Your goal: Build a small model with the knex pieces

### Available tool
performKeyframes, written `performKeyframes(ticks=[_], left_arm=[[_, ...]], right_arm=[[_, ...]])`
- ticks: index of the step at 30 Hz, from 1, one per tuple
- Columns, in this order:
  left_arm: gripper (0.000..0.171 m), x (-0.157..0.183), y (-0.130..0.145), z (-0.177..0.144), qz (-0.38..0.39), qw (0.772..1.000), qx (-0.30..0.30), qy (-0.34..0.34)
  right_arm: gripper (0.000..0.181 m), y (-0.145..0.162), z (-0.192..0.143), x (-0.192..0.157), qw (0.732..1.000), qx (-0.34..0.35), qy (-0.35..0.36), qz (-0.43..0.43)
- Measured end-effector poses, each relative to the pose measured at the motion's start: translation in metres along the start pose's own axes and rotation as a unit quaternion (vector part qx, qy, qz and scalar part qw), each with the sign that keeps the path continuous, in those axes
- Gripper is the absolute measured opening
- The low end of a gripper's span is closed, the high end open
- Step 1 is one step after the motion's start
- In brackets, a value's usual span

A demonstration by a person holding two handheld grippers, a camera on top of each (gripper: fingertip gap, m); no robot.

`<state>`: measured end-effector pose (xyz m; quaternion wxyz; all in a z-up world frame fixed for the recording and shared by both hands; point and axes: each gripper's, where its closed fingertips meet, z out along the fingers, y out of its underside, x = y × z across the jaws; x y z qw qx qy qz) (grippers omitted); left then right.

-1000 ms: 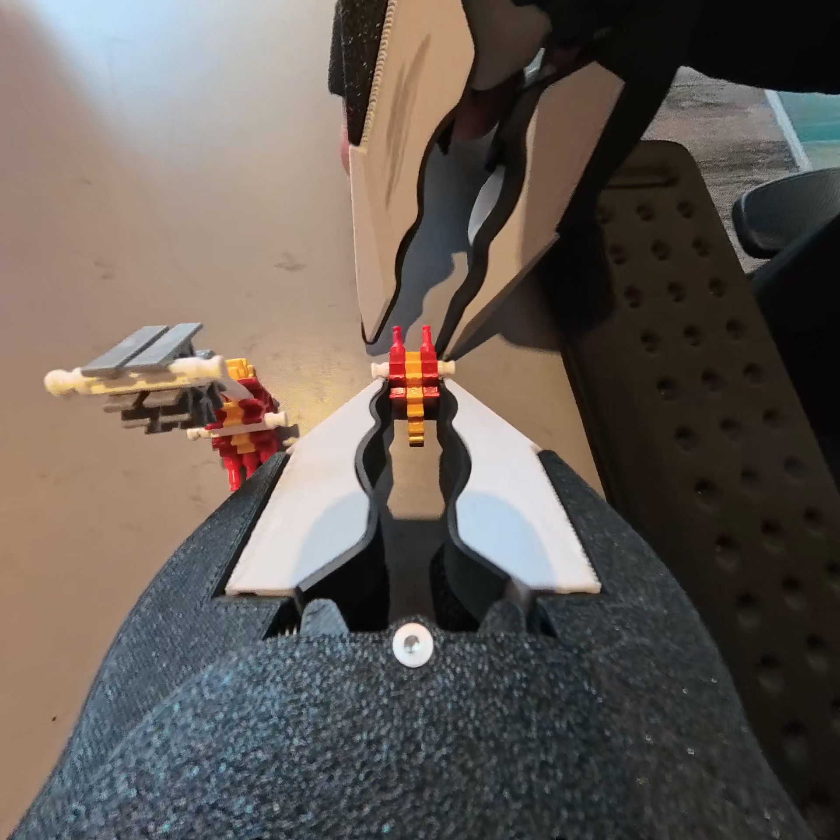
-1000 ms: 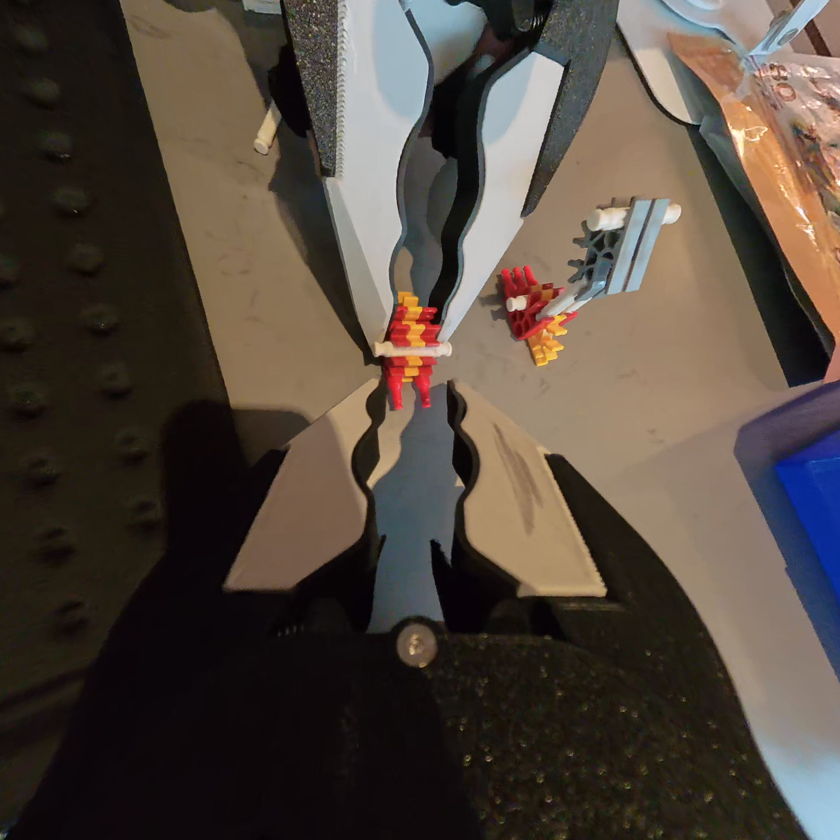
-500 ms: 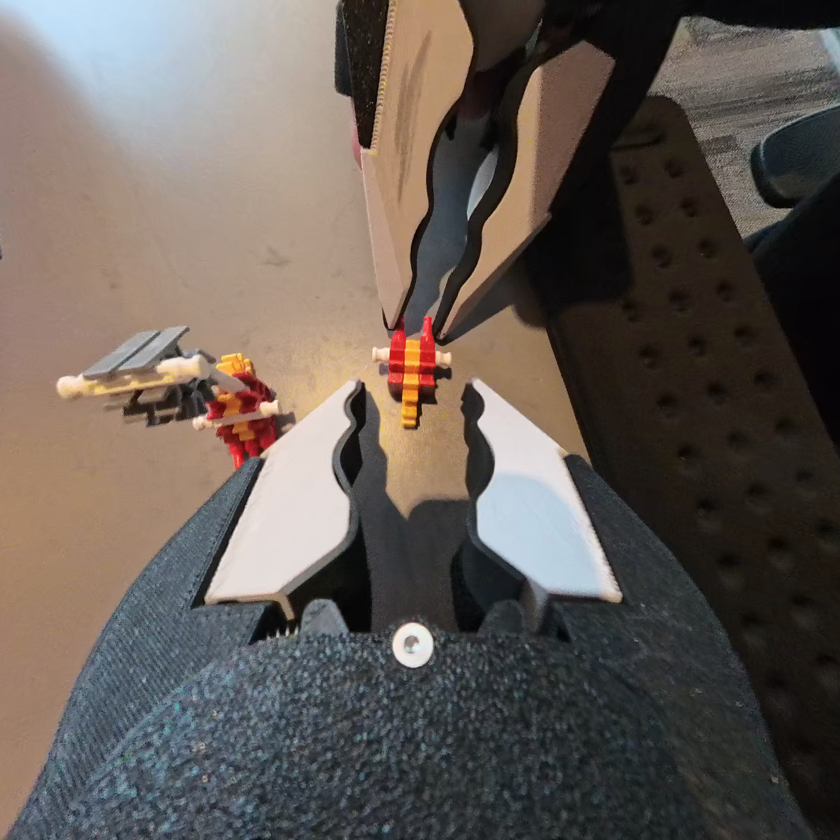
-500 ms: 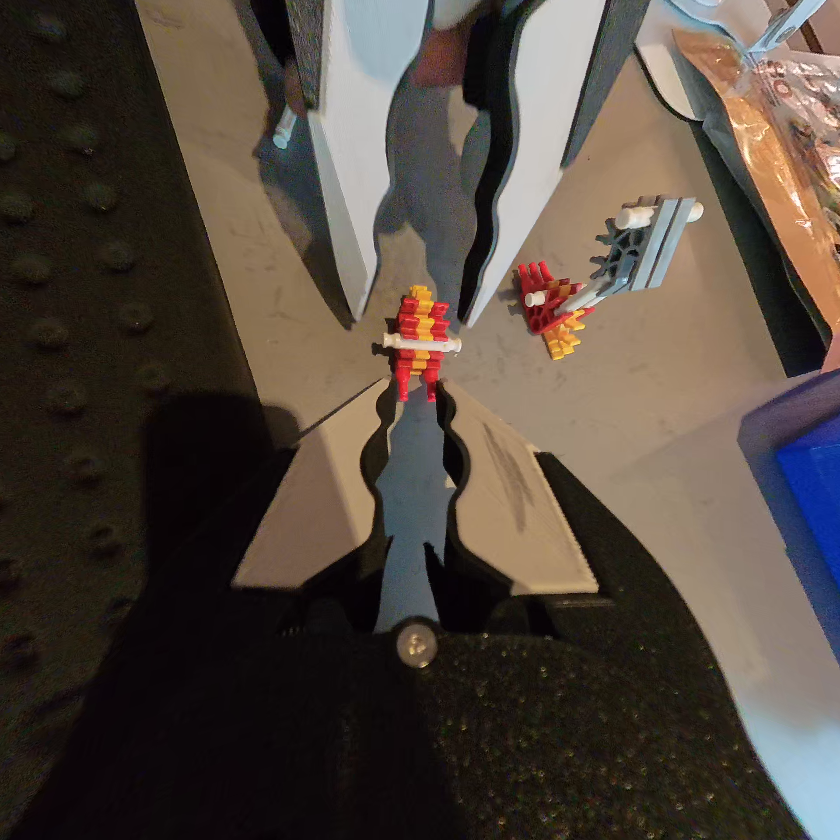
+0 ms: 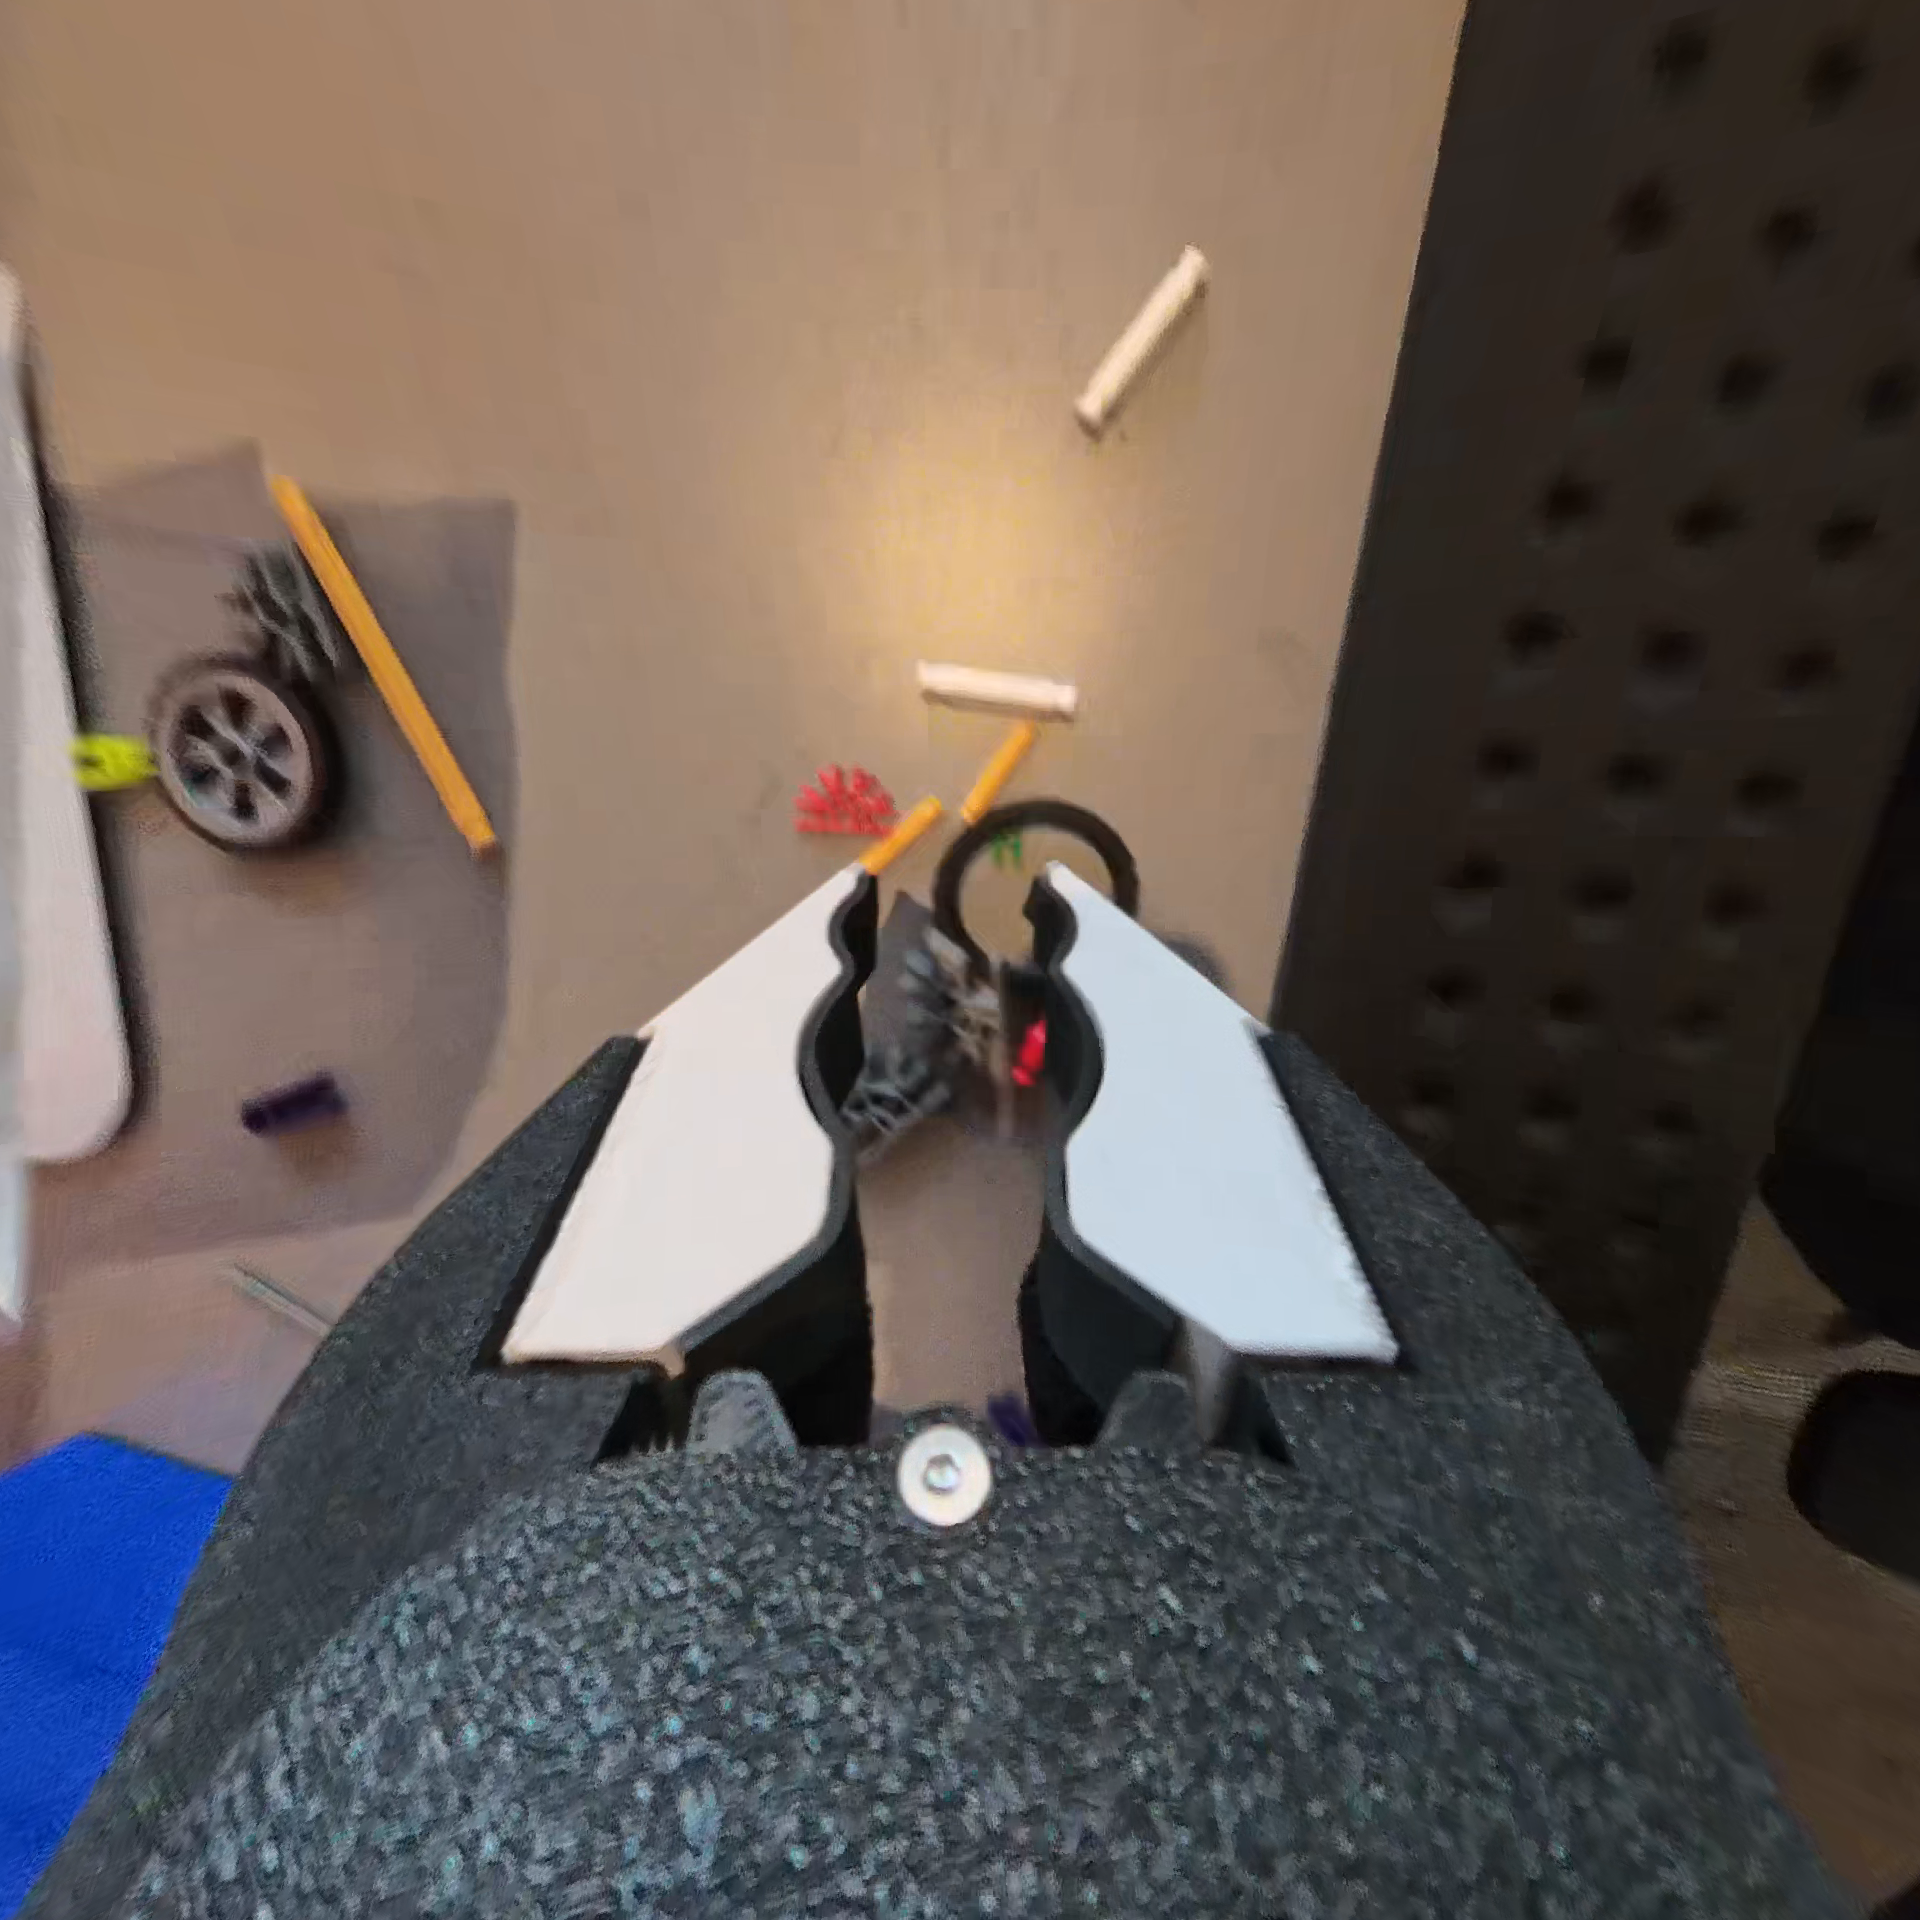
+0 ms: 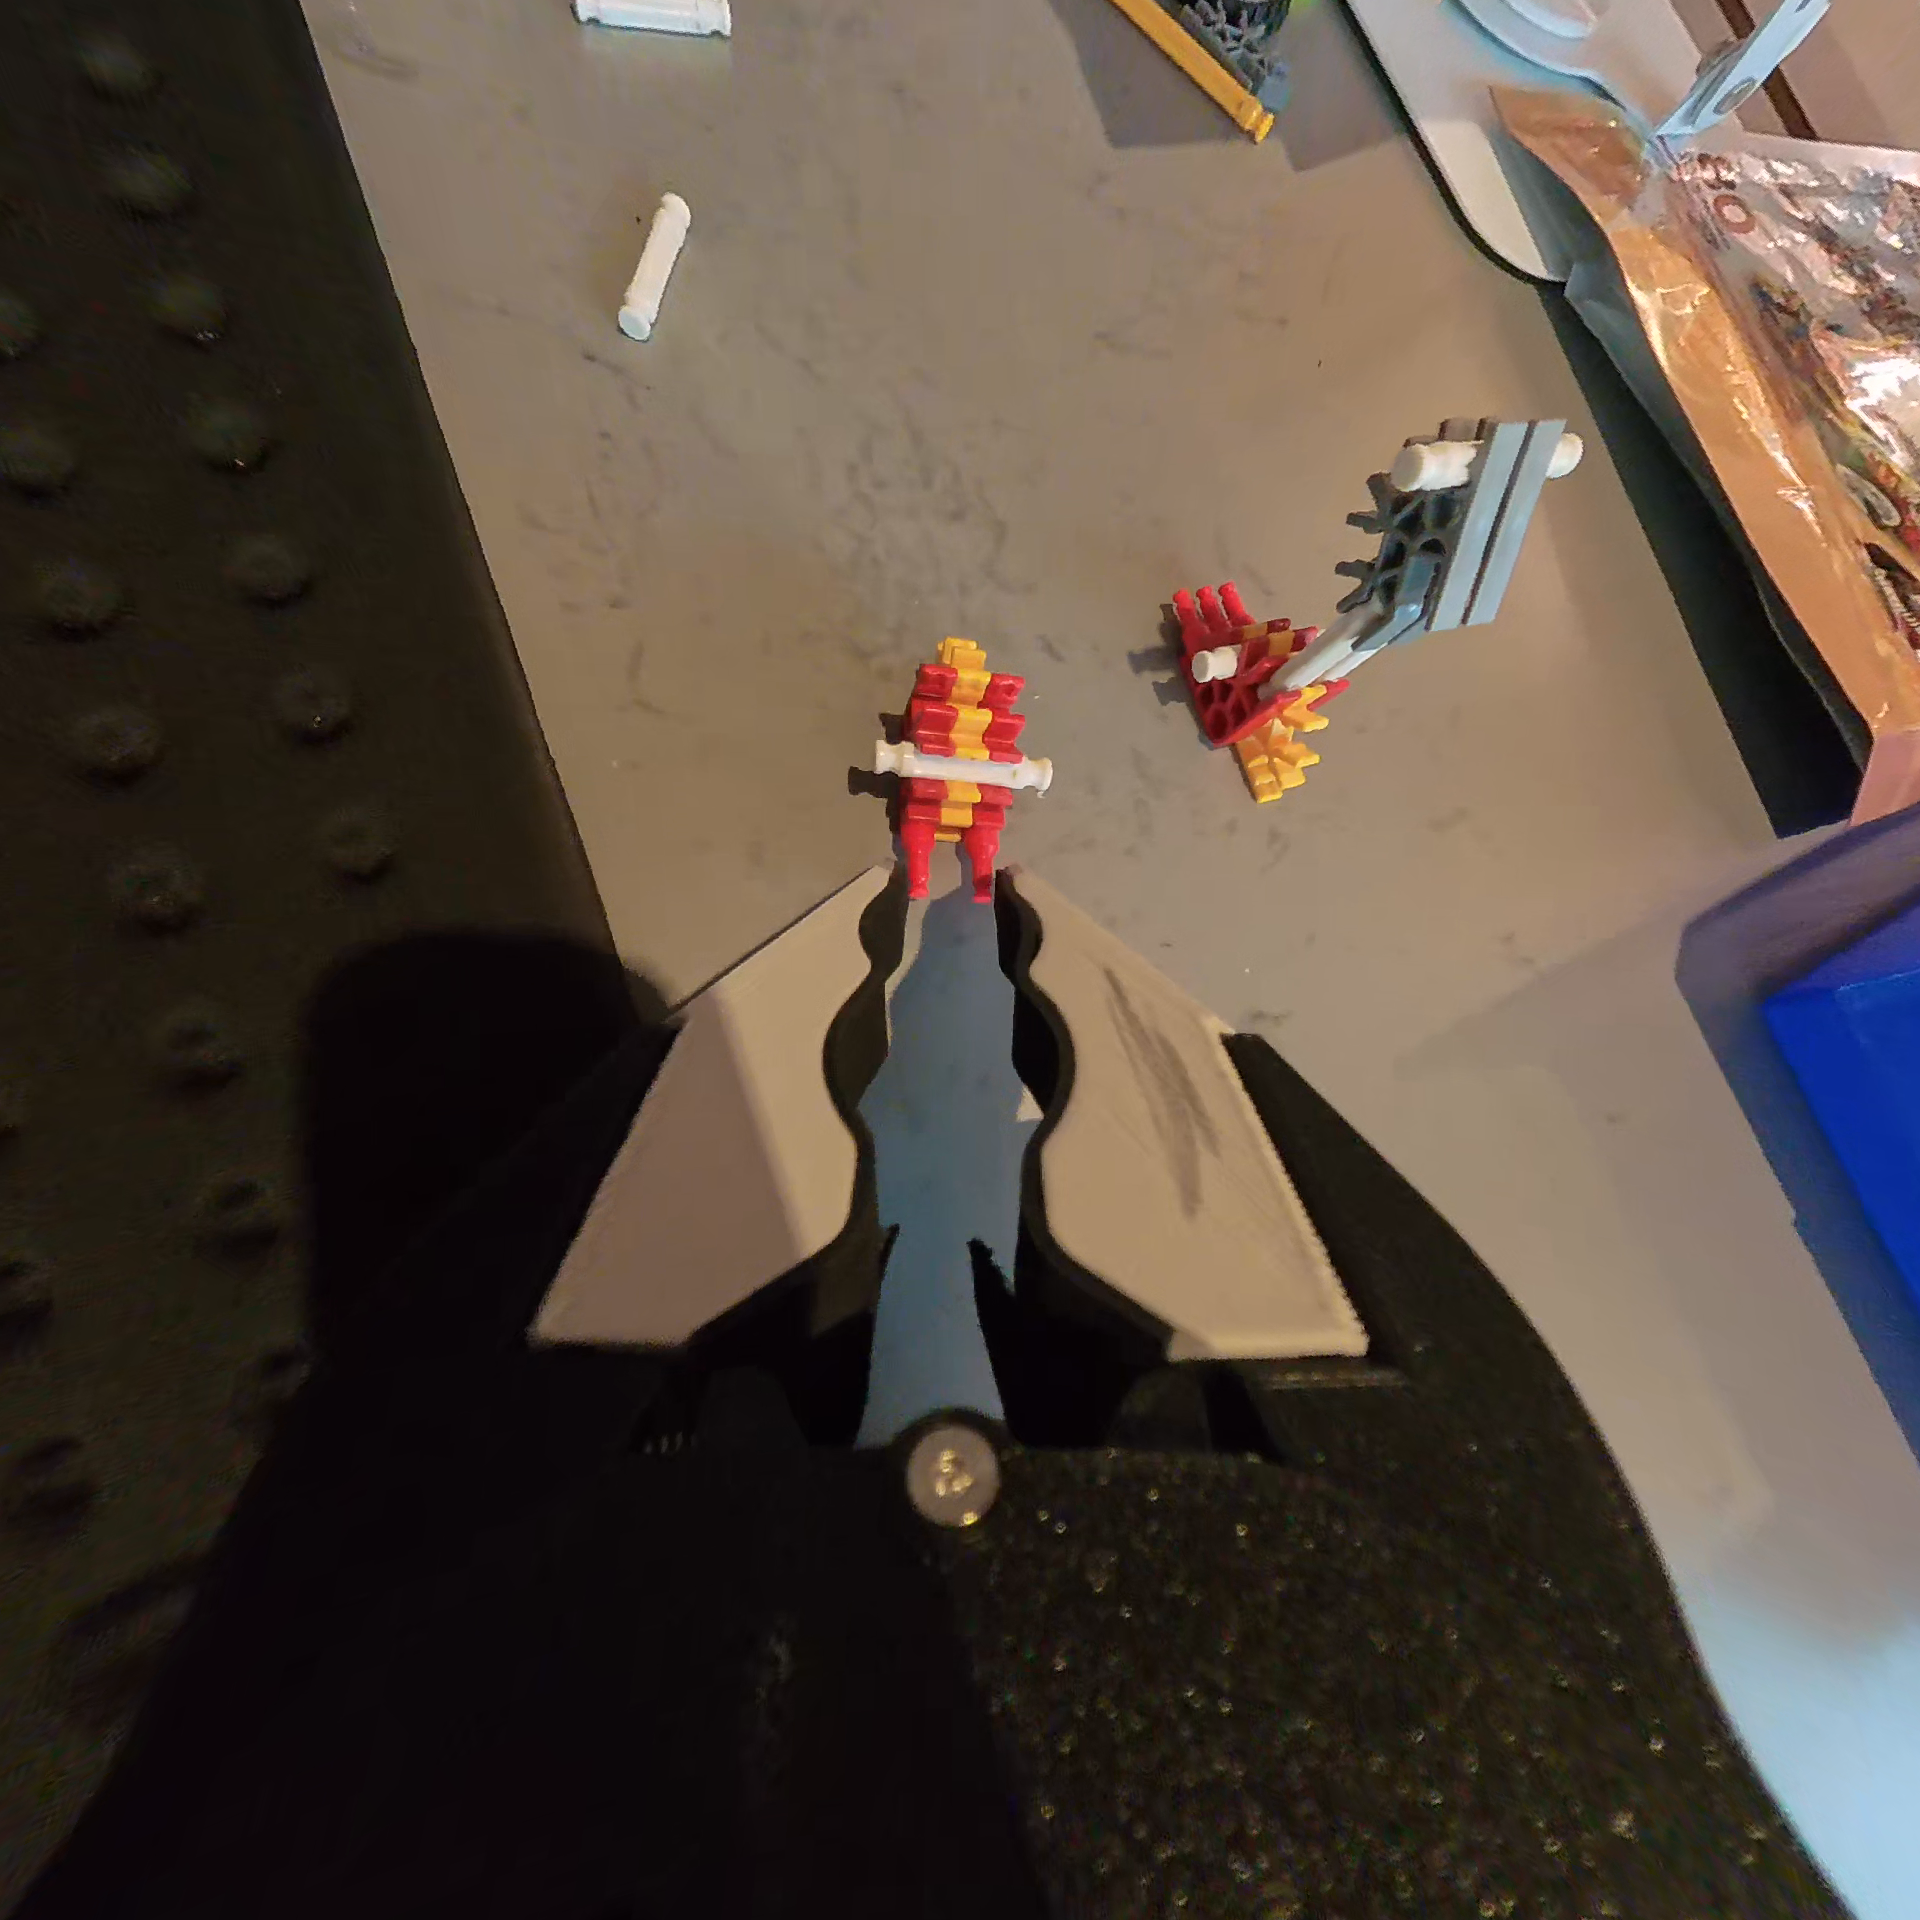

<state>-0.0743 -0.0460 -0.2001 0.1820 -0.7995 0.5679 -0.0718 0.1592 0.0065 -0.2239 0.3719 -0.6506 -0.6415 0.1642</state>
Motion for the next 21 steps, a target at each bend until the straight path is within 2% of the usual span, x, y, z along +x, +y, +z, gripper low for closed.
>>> performKeyframes(ticks=[1, 5, 13, 19, 21], left_arm=[[0.025, 0.007, 0.008, -0.002, -0.01, 1.0, 0.001, 0.007], [0.026, 0.021, 0.032, 0.007, -0.008, 1.0, -0.02, -0.009], [0.026, 0.014, 0.041, -0.006, -0.045, 0.998, 0.01, -0.043], [0.021, 0.026, 0.054, 0.004, -0.055, 0.998, 0.0, -0.024], [0.012, 0.031, 0.052, 0.007, -0.052, 0.999, 0.008, -0.013]], right_arm=[[0.016, 0.0, 0.0, 0.0, 1.0, 0.002, 0.0, 0.001], [0.015, 0.0, 0.0, 0.0, 1.0, 0.006, 0.001, 0.003], [0.015, 0.001, -0.002, -0.001, 1.0, 0.005, 0.008, 0.006], [0.015, 0.001, -0.002, -0.002, 1.0, 0.006, 0.005, 0.004], [0.015, 0.001, -0.002, -0.002, 1.0, 0.006, 0.007, 0.003]])
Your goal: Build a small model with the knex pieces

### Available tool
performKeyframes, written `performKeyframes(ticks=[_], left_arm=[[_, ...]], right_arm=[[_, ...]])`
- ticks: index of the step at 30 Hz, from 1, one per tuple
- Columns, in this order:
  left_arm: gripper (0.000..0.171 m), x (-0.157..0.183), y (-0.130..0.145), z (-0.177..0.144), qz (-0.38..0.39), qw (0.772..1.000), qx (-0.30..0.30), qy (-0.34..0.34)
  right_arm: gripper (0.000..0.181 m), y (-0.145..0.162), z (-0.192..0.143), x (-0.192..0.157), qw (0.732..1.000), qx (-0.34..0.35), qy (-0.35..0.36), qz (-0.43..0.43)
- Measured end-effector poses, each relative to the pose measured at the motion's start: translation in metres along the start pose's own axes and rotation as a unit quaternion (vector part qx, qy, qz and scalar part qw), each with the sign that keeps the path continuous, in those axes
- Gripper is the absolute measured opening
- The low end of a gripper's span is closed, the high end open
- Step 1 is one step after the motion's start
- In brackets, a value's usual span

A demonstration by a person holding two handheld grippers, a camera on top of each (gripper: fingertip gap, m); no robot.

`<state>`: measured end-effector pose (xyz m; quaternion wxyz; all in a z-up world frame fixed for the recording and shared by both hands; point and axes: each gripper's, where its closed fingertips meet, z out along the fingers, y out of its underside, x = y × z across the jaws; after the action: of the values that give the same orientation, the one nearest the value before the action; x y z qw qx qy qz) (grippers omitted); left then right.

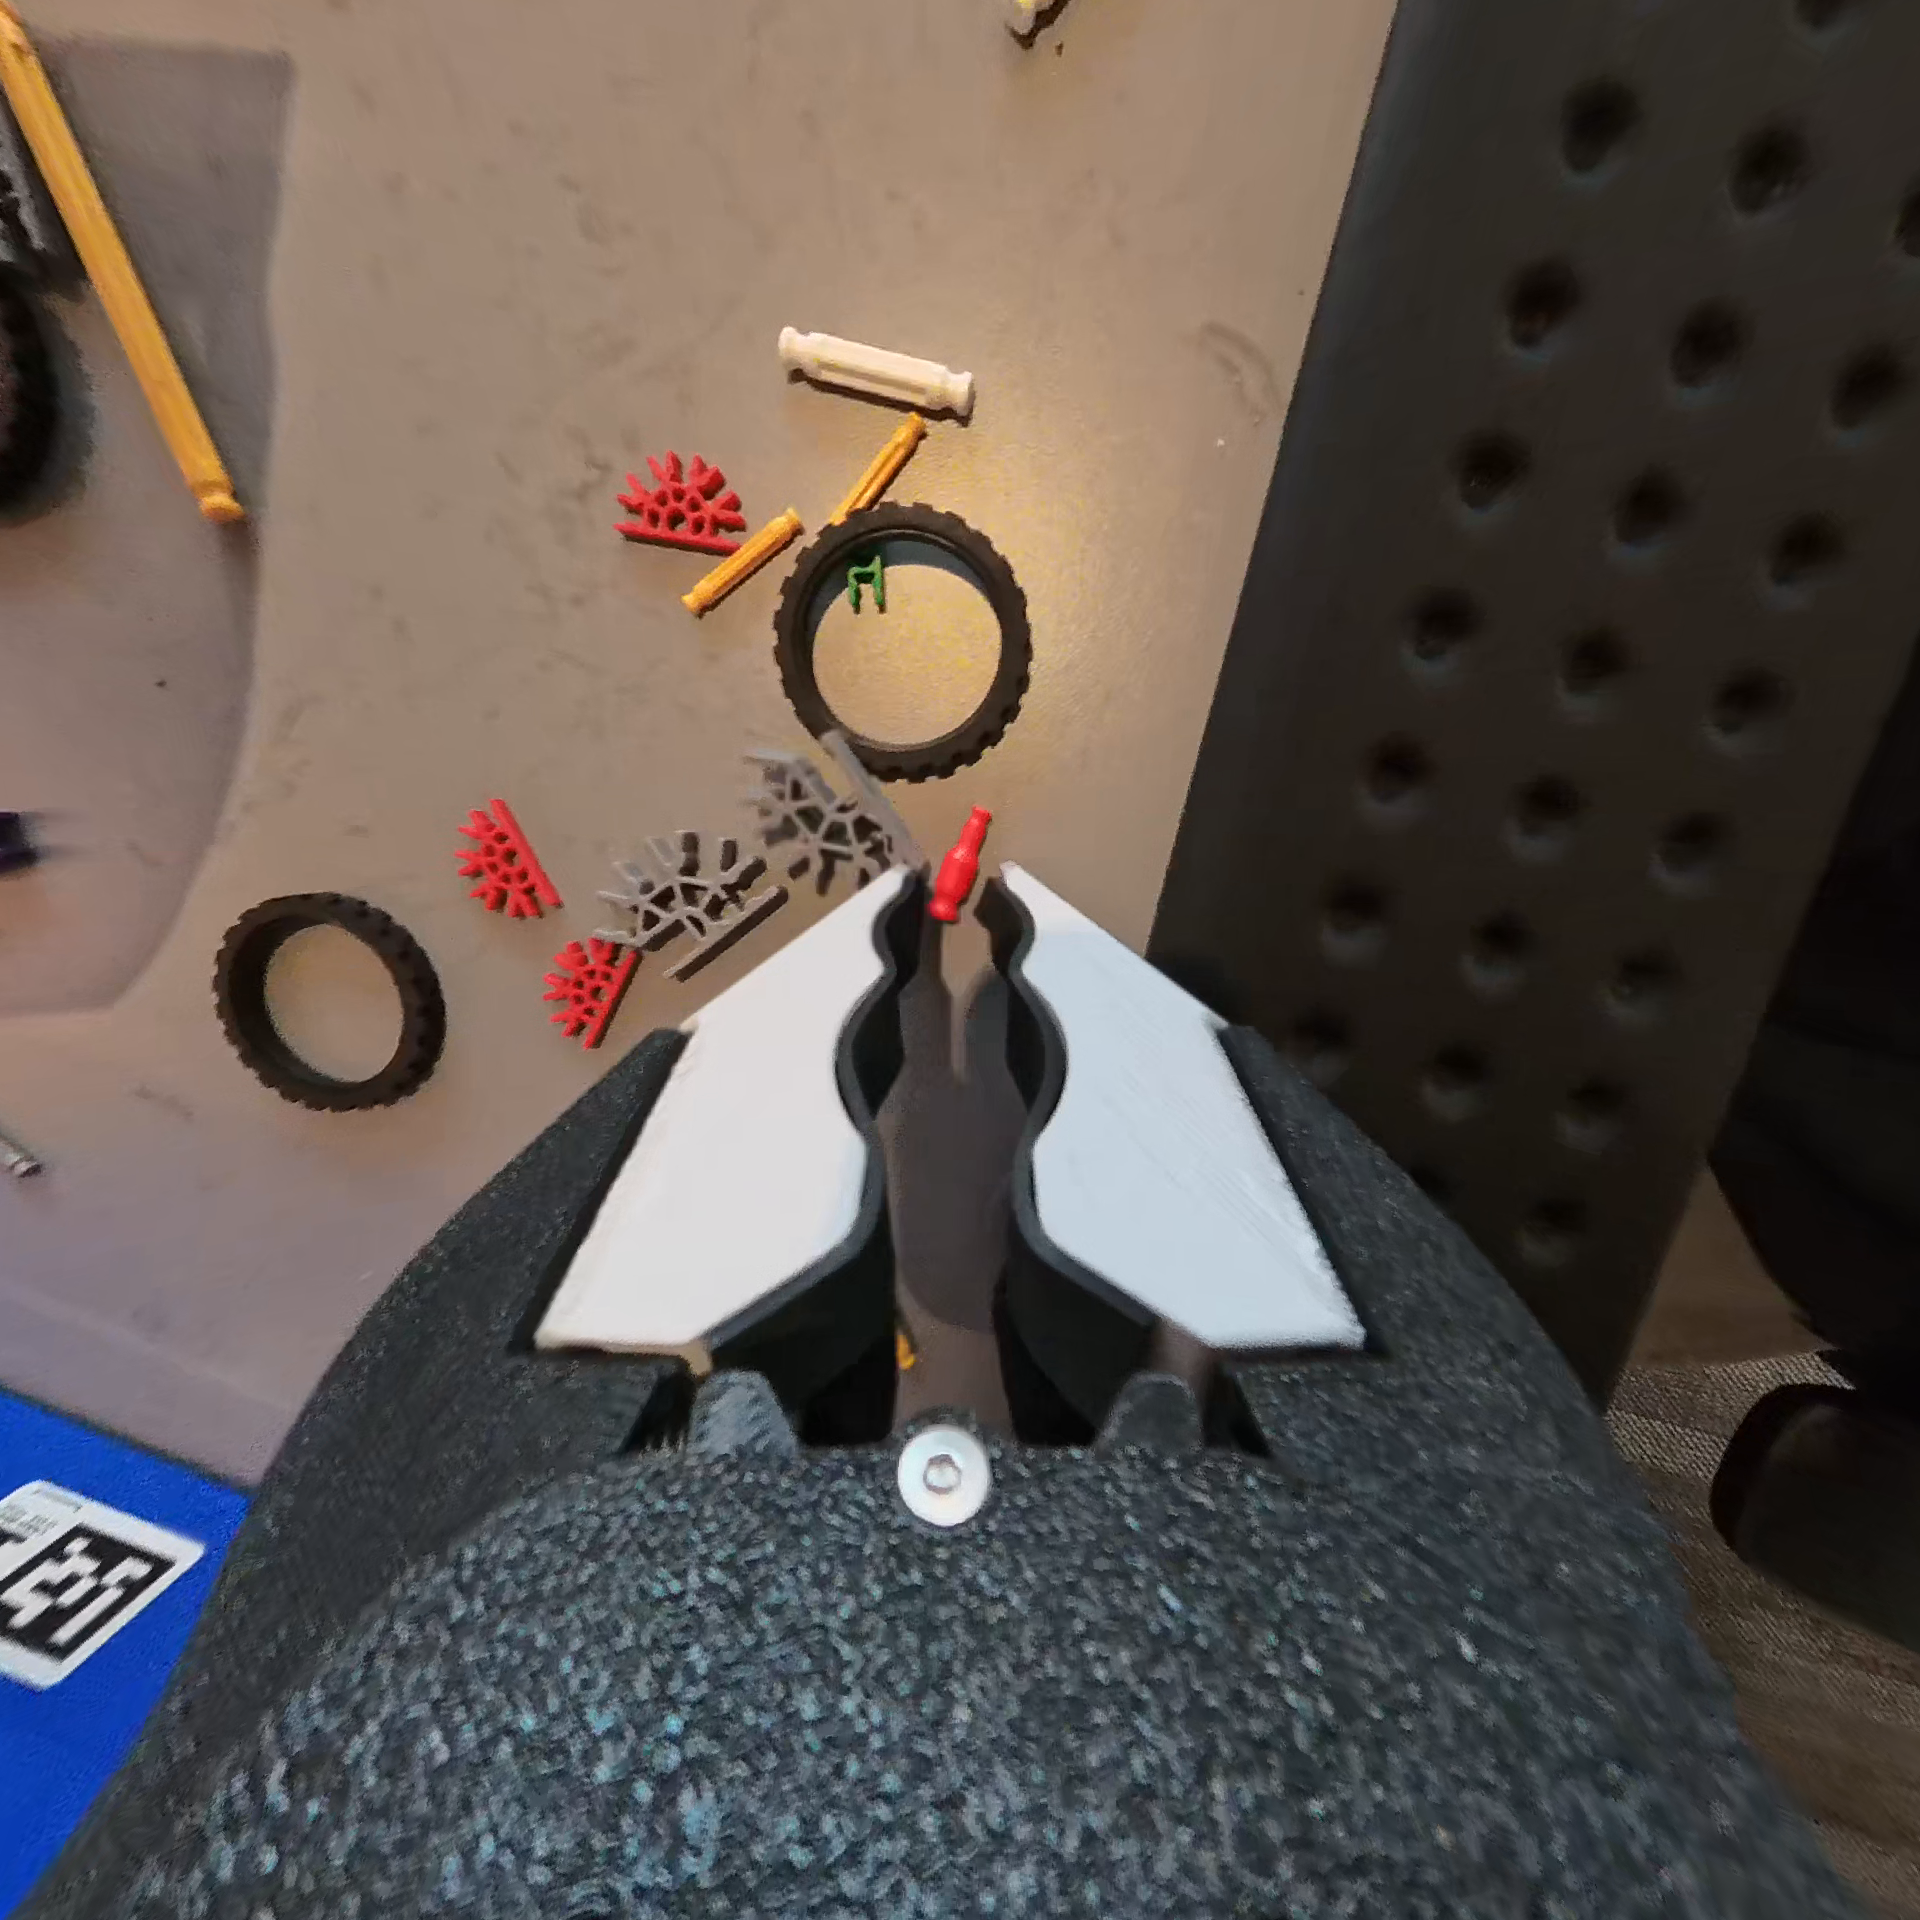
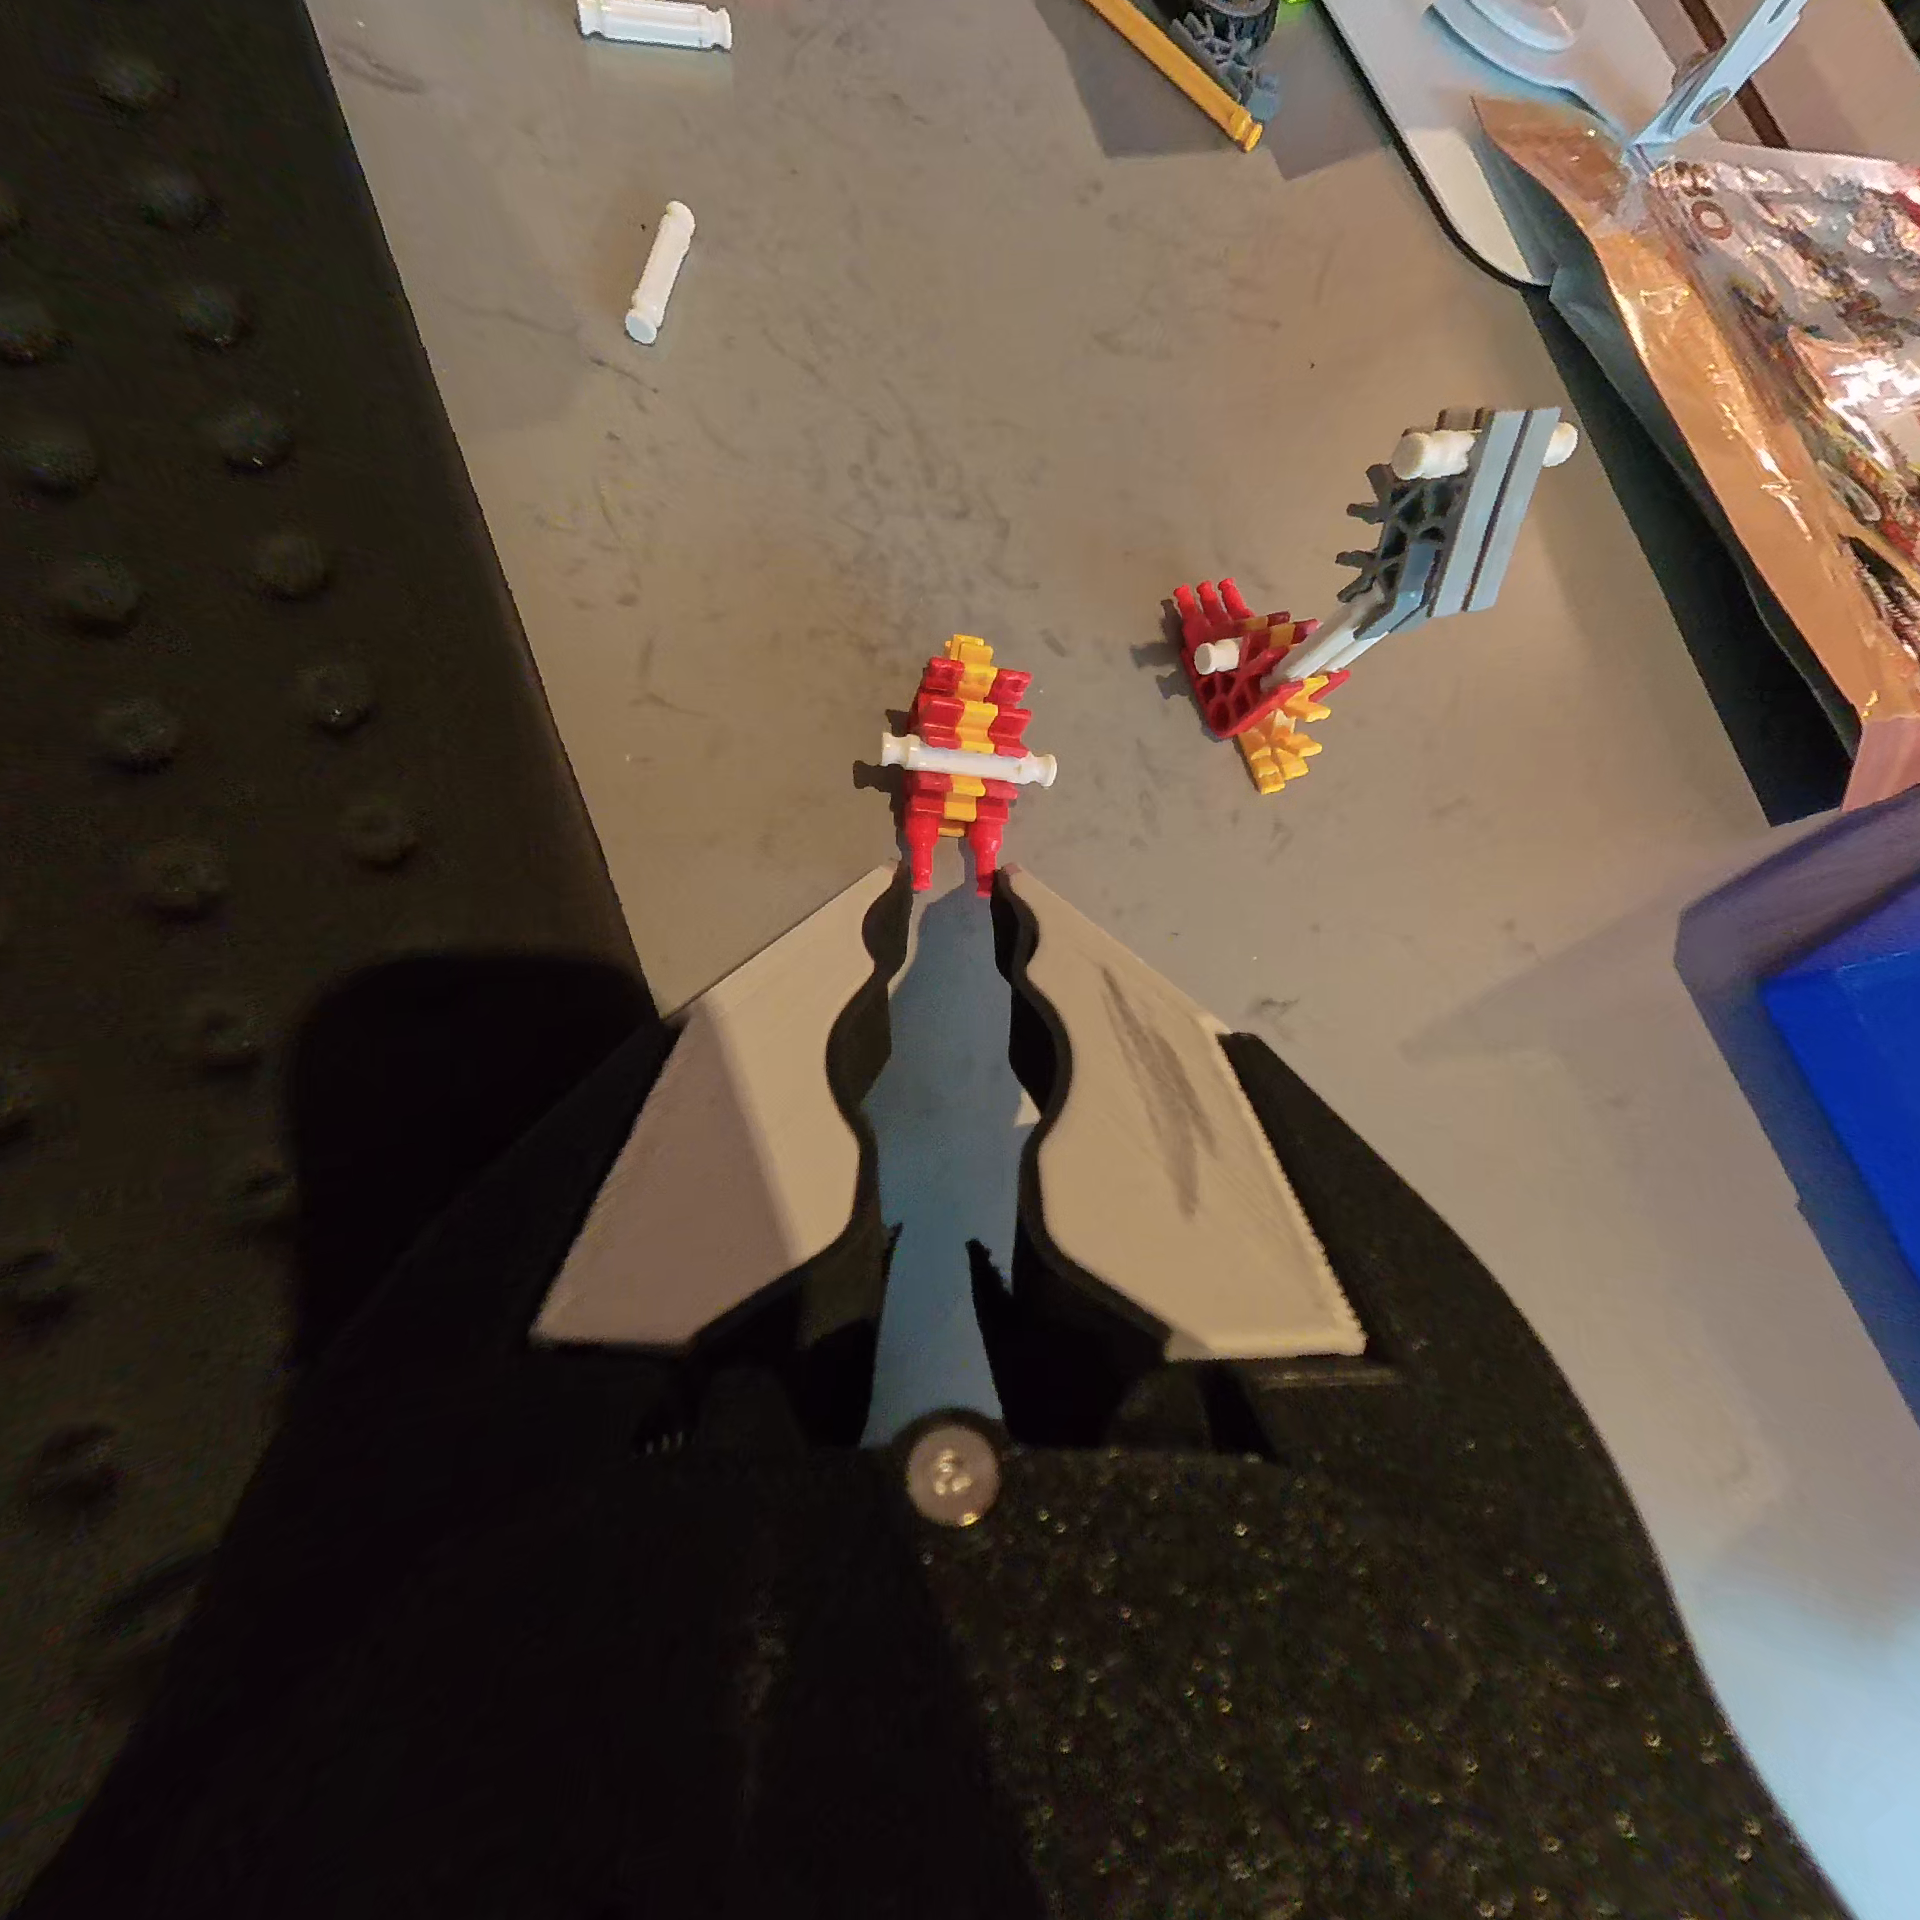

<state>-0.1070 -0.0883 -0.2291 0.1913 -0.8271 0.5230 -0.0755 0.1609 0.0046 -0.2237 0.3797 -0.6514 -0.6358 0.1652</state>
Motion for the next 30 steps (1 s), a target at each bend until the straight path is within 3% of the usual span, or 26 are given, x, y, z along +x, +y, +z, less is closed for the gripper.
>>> performKeyframes(ticks=[10, 13, 16, 22, 26, 30], left_arm=[[0.005, -0.002, -0.005, -0.01, 0.013, 0.999, 0.009, -0.029], [0.005, 0.001, -0.044, -0.024, 0.039, 0.997, 0.055, -0.043], [0.005, 0.011, -0.099, -0.021, 0.075, 0.992, 0.094, -0.031], [0.006, 0.045, -0.2, 0.044, 0.174, 0.977, 0.115, 0.032], [0.006, 0.057, -0.222, 0.088, 0.231, 0.968, 0.084, 0.043], [0.012, 0.055, -0.23, 0.094, 0.218, 0.97, 0.099, 0.043]], right_arm=[[0.016, -0.001, -0.01, 0.001, 1.0, 0.014, 0.004, 0.01], [0.018, -0.005, -0.019, 0.002, 0.999, 0.031, 0.007, 0.022], [0.018, -0.006, -0.025, 0.002, 0.999, 0.031, 0.012, 0.02], [0.018, -0.001, -0.03, 0.001, 0.999, 0.02, 0.023, 0.019], [0.018, 0.003, -0.033, 0.002, 0.999, 0.019, 0.028, 0.026], [0.018, 0.005, -0.033, 0.002, 0.999, 0.02, 0.024, 0.027]])
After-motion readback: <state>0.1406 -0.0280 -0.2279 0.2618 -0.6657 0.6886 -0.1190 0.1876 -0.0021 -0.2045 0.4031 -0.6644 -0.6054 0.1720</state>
